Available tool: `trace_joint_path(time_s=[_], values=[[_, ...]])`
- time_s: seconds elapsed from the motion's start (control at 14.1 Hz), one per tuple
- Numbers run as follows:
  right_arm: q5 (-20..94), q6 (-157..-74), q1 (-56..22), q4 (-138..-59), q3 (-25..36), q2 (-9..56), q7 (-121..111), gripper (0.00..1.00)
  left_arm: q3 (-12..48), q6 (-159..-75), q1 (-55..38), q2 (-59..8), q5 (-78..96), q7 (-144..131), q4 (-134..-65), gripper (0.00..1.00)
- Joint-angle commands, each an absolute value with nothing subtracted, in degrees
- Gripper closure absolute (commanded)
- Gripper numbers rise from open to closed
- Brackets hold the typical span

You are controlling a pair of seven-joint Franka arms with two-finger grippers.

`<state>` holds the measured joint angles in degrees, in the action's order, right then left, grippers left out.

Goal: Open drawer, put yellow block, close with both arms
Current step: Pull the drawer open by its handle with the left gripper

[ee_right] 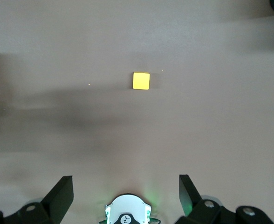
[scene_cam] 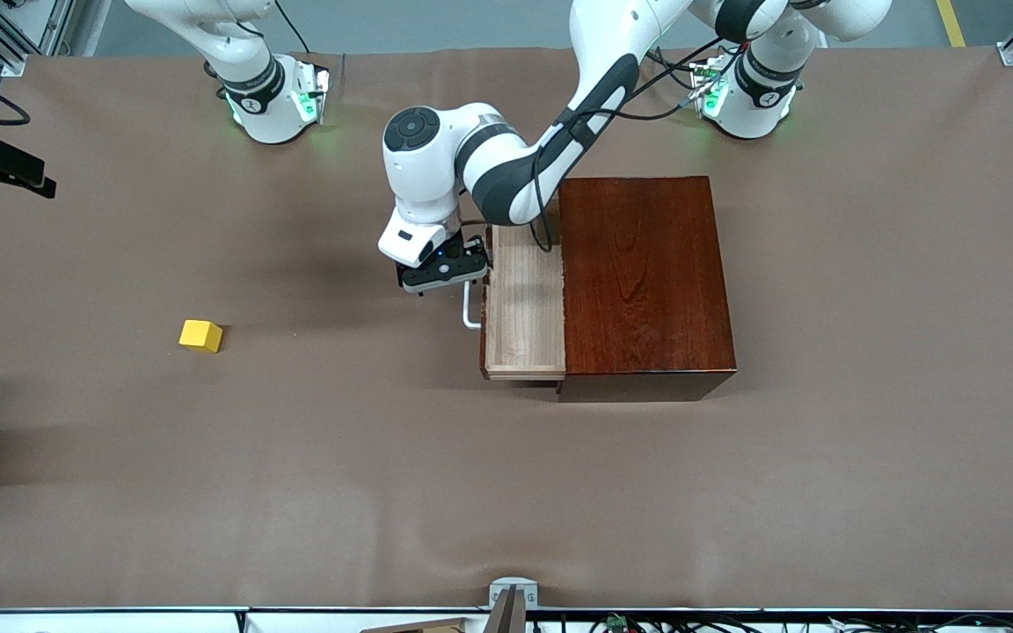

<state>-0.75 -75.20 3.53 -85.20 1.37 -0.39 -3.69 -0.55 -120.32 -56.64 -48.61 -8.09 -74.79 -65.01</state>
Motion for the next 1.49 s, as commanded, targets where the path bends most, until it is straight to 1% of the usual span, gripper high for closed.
trace_joint_path(time_s=[0.0,0.28,0.57,0.71,0.92,1.13,1.35,1.42], values=[[0.26,-74.80,5.19,-84.81,0.35,-0.18,-3.78,0.00,0.26,-124.00,-57.83,-50.01,-6.42,-78.83,-61.26,0.00],[0.26,-75.14,5.27,-84.73,0.35,0.61,-3.78,0.00,-0.26,-124.37,-57.92,-49.83,-6.59,-78.57,-61.61,0.00],[-0.09,-75.50,5.89,-84.46,0.35,3.60,-3.60,0.00,-0.70,-123.40,-57.92,-49.66,-7.38,-78.66,-62.14,0.00],[-0.61,-75.67,5.89,-84.29,0.35,4.31,-3.60,0.00,-1.05,-120.34,-57.66,-49.75,-7.47,-78.40,-62.31,0.00],[-0.62,-78.04,5.89,-84.29,0.35,5.27,-3.52,0.00,-2.63,-115.06,-57.66,-48.96,-7.56,-78.31,-62.31,0.00],[-0.79,-80.94,6.50,-84.55,0.44,7.99,-4.13,0.00,-2.81,-114.00,-57.66,-47.64,-7.38,-78.31,-62.23,0.00],[0.26,-81.47,7.90,-84.64,0.35,10.89,-3.78,0.00,-2.99,-113.47,-57.39,-43.34,-7.21,-78.22,-62.14,0.00],[0.35,-83.39,8.61,-84.73,0.35,11.68,-3.78,0.00,-3.34,-113.47,-57.39,-41.76,-7.12,-78.14,-62.05,0.00]])
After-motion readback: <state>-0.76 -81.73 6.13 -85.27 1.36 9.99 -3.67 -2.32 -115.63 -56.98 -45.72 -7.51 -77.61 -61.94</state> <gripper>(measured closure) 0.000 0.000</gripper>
